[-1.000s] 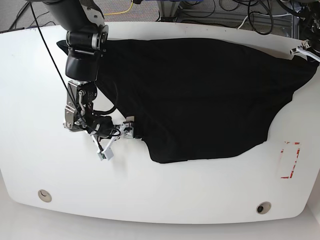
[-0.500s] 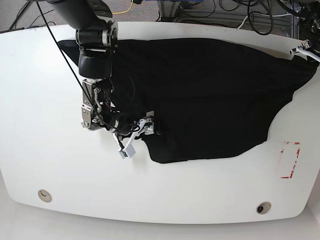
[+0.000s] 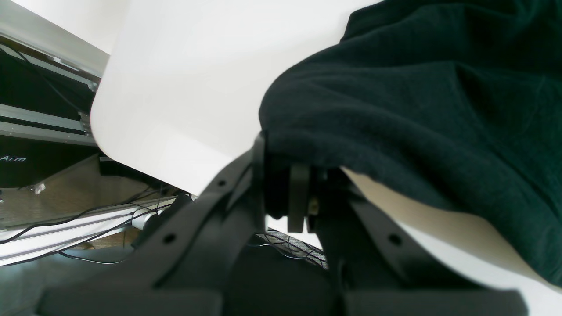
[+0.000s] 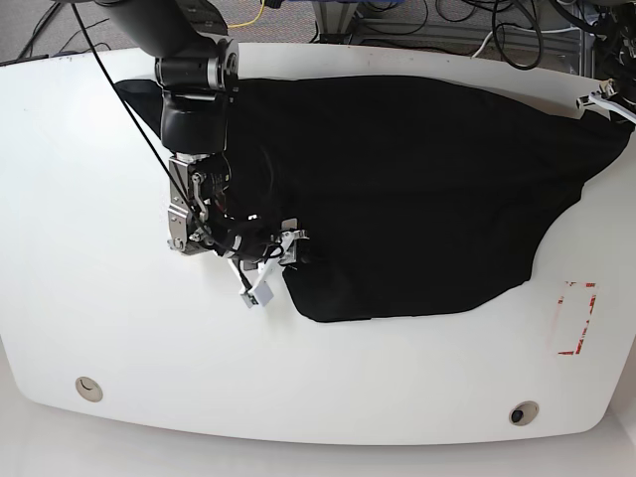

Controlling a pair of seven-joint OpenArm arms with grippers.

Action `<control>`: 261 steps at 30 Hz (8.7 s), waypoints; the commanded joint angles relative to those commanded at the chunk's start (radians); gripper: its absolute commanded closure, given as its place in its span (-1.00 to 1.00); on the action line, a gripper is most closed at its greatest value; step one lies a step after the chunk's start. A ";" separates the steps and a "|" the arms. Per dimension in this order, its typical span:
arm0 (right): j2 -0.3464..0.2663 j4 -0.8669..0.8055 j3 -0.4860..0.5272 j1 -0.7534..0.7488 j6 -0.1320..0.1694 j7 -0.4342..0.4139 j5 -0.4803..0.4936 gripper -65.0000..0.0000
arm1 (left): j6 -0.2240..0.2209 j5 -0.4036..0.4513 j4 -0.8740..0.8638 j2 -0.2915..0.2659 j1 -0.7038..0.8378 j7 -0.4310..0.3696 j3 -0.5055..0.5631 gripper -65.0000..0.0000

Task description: Layout the t-shirt on the table in an organized manner, then fold the t-shirt properly

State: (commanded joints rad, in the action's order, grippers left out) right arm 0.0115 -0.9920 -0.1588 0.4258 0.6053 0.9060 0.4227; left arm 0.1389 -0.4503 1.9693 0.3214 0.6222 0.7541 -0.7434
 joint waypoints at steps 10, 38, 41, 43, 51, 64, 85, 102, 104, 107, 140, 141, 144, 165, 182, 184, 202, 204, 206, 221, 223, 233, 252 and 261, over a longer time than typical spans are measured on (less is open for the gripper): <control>-0.041 -0.006 -0.014 -0.014 0.000 0.000 0.000 1.00 | 0.000 0.000 0.000 0.000 -0.025 0.000 0.003 1.00; -0.239 -0.302 -0.439 -0.327 0.049 0.005 0.002 0.98 | -0.002 0.009 -0.006 0.003 -0.468 0.394 0.311 1.00; -0.239 -0.339 -0.448 -0.361 0.077 0.006 0.002 0.98 | -0.002 0.009 -0.006 0.005 -0.496 0.423 0.334 0.93; -0.239 -0.361 -0.448 -0.381 0.080 0.006 0.002 0.98 | -0.002 0.009 -0.006 0.006 -0.500 0.428 0.338 0.64; -0.239 -0.370 -0.448 -0.405 0.083 0.006 0.002 0.98 | -0.003 0.009 -0.006 0.006 -0.496 0.430 0.331 -0.42; -0.273 -0.470 -0.497 -0.411 0.074 0.006 -0.006 -0.01 | -0.003 0.009 -0.006 0.008 -0.419 0.430 0.275 -0.48; -0.245 -0.308 -0.232 -0.068 0.008 0.000 -0.008 -0.56 | -0.003 0.005 -0.002 0.003 -0.417 0.427 0.227 -0.47; -0.201 0.152 0.210 0.206 0.006 -0.316 -0.008 -0.57 | -0.003 0.003 0.000 0.002 -0.416 0.427 0.226 -0.47; -0.201 0.221 0.241 0.233 0.006 -0.361 -0.008 -0.57 | -0.003 0.003 0.000 0.002 -0.416 0.427 0.226 -0.47; -0.201 0.315 0.278 0.264 0.008 -0.431 -0.008 -0.57 | -0.003 0.003 0.000 0.002 -0.416 0.427 0.226 -0.47; -0.133 0.502 0.451 0.247 0.057 -0.548 -0.008 -0.04 | -0.003 0.002 0.000 0.002 -0.419 0.427 0.229 -0.47; -0.133 0.502 0.451 0.247 0.057 -0.548 -0.008 0.13 | -0.003 0.002 0.000 0.002 -0.419 0.427 0.229 -0.47; -0.133 0.502 0.451 0.252 0.057 -0.548 -0.008 0.72 | -0.003 0.002 0.000 0.002 -0.419 0.427 0.229 -0.47; -0.339 0.506 0.423 0.293 -0.066 -0.701 0.002 1.00 | -0.003 0.000 0.000 0.000 -0.420 0.425 0.256 -0.47; -0.506 0.503 0.118 0.262 -0.129 -0.697 -0.005 0.99 | -0.003 -0.002 0.000 -0.014 -0.445 0.425 0.327 -0.47; -0.506 0.503 0.092 0.252 -0.140 -0.697 -0.008 0.93 | -0.003 -0.002 0.000 -0.014 -0.446 0.425 0.348 -0.47; -0.508 0.287 0.069 0.123 -0.226 -0.632 0.000 -1.00 | -0.002 -0.002 0.000 -0.058 -0.470 0.425 0.589 -0.47; -0.503 0.207 0.069 0.086 -0.226 -0.611 0.000 -1.00 | -0.002 -0.002 0.000 -0.071 -0.470 0.423 0.620 -0.47; -0.500 0.117 0.069 0.041 -0.226 -0.585 0.000 -1.00 | -0.002 -0.002 0.000 -0.101 -0.480 0.423 0.657 -0.47; -0.423 -0.132 0.069 -0.106 -0.226 -0.473 0.002 -1.00 | 0.084 0.006 -0.005 -0.242 -0.539 0.425 0.852 -0.49; -0.420 -0.133 0.069 -0.117 -0.226 -0.473 0.002 -1.00 | 0.149 0.006 -0.006 -0.255 -0.542 0.425 0.853 -0.49; -0.419 -0.132 0.069 -0.149 -0.226 -0.473 0.002 -1.00 | 0.318 0.009 -0.054 -0.339 -0.583 0.387 0.852 -0.49; -0.420 -0.132 0.068 -0.164 -0.226 -0.473 0.002 -1.00 | 0.296 0.000 -0.529 -0.431 -0.740 0.226 0.855 -0.49; -0.419 -0.132 0.066 -0.164 -0.226 -0.473 0.002 -1.00 | 0.296 -0.002 -0.715 -0.479 -0.813 0.222 0.855 -0.49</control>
State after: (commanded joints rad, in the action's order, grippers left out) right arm -0.4074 -1.1239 -0.0928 0.2616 0.3798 0.4335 0.4242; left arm 0.4350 -0.4519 1.2543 -0.1571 -0.1910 0.9766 0.1112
